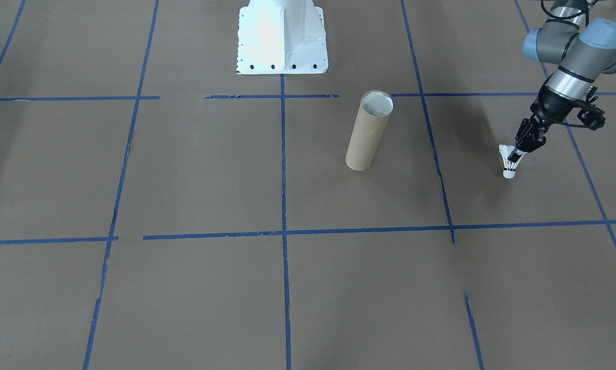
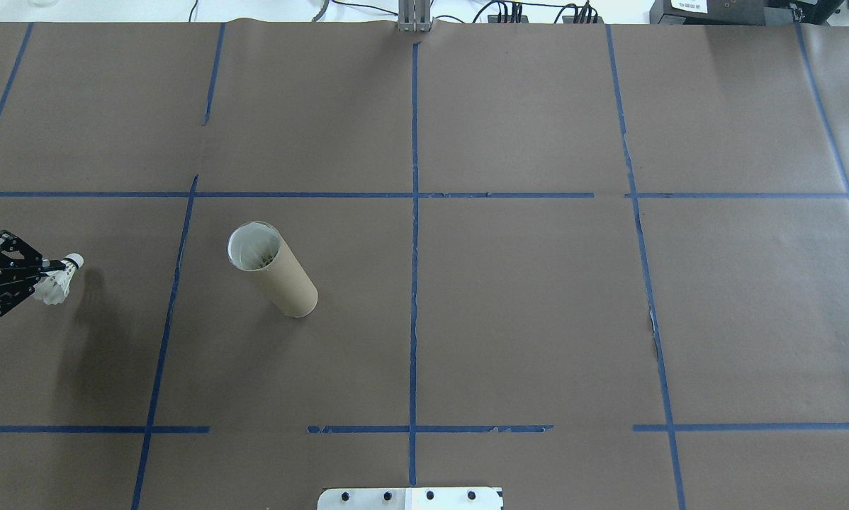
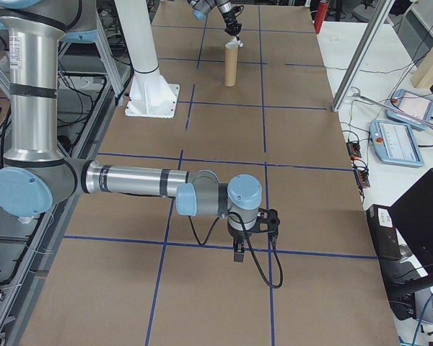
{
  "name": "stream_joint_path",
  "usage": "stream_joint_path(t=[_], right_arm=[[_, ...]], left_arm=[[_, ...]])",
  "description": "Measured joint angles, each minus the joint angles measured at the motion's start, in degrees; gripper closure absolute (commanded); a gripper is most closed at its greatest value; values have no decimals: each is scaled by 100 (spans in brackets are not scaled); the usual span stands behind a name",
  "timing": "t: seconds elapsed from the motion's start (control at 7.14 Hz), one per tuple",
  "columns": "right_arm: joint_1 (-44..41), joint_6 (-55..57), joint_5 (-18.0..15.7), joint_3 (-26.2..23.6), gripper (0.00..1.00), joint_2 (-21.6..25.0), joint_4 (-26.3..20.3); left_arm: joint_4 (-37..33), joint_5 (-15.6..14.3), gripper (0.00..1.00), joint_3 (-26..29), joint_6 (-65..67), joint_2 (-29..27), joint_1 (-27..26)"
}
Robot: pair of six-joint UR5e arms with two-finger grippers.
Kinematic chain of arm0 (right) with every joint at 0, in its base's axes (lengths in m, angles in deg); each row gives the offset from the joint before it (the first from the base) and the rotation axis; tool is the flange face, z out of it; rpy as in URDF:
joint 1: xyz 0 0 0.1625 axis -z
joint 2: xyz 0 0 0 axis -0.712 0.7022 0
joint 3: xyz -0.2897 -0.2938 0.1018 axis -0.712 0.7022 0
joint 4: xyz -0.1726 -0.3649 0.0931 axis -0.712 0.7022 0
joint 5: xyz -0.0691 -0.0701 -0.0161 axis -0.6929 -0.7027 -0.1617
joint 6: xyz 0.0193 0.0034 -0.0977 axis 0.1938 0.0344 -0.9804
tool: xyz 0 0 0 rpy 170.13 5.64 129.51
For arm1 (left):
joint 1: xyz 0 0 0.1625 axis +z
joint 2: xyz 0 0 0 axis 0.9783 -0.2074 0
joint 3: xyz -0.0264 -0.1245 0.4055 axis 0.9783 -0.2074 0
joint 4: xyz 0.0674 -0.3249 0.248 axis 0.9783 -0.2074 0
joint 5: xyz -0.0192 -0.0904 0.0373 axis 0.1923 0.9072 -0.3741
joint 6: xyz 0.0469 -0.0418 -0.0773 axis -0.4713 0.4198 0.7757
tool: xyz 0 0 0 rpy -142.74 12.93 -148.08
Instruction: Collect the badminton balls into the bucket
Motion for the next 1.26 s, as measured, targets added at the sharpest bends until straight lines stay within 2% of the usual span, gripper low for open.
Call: stream_joint_path(t=[0.28, 0.42, 0.56, 0.7, 0.84, 1.12, 1.26], right_arm=[[0, 0, 0, 0, 0, 0, 0], [0, 0, 0, 0, 0, 0, 0], [0, 0, 0, 0, 0, 0, 0], [0, 0, 0, 0, 0, 0, 0], [0, 0, 0, 0, 0, 0, 0], [0, 0, 0, 0, 0, 0, 0], [0, 0, 0, 0, 0, 0, 0]], left_arm=[[655, 1230, 100, -758, -314, -66, -512], [1468, 1799, 100, -1300, -861, -258, -849], [2508, 2195, 100, -1772, -1419, -651, -1223], [3619, 2428, 100, -2166, -1971, -1180, -1577], [4680, 2515, 100, -2542, -2615, -1685, -1783], [7287, 2508, 100, -3228, -4164, -3067, -1899], [8458, 2486, 100, -3393, -4812, -3840, -1886]])
